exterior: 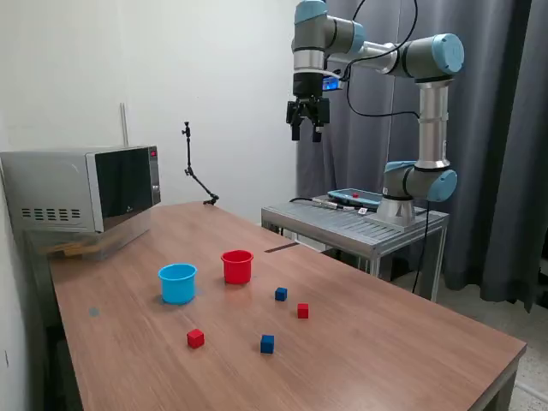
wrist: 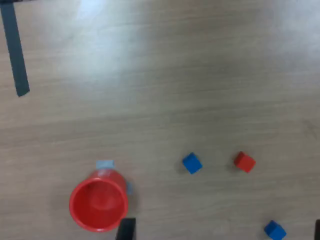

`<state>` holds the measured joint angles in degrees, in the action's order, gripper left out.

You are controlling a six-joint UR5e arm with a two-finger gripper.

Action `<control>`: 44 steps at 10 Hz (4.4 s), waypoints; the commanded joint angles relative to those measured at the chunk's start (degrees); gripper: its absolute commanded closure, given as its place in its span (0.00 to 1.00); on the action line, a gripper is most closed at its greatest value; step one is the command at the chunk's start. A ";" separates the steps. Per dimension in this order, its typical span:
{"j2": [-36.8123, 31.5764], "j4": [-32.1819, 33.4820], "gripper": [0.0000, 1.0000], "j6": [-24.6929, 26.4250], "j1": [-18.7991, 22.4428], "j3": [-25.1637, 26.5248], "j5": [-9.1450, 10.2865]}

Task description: Place red objects in the red bin, and blue objects in the blue bin.

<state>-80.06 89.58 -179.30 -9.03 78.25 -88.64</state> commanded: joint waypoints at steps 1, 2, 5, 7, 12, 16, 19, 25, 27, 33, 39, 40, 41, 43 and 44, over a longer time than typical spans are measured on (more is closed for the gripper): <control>0.87 0.07 0.00 0.00 0.06 -1.26 0.05; 1.05 0.07 0.00 0.09 0.06 -1.43 0.05; 2.97 -0.02 0.00 0.18 0.41 -4.76 0.14; 6.13 -0.11 0.00 0.18 0.85 -8.80 0.14; 13.96 0.15 0.00 0.00 3.22 -11.98 0.14; 19.85 1.56 0.00 -0.17 4.63 -16.54 0.23; 22.75 3.22 0.00 -0.17 6.04 -14.89 0.49; 28.99 11.76 0.00 -4.65 6.66 -17.94 0.67; 31.71 11.14 0.00 -7.11 6.57 -20.76 0.67; 39.45 5.60 0.00 -7.64 6.66 -30.16 0.58; 48.15 9.01 0.00 -7.38 6.39 -39.91 0.67; 49.12 10.16 0.00 -7.38 6.39 -40.89 0.67; 50.17 10.17 0.00 -7.47 6.39 -41.94 0.67; 51.76 10.00 0.00 -9.39 6.39 -43.70 0.67; 52.63 10.09 0.00 -9.66 6.39 -44.40 0.67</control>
<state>-28.72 99.58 -188.04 -2.64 35.04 -87.98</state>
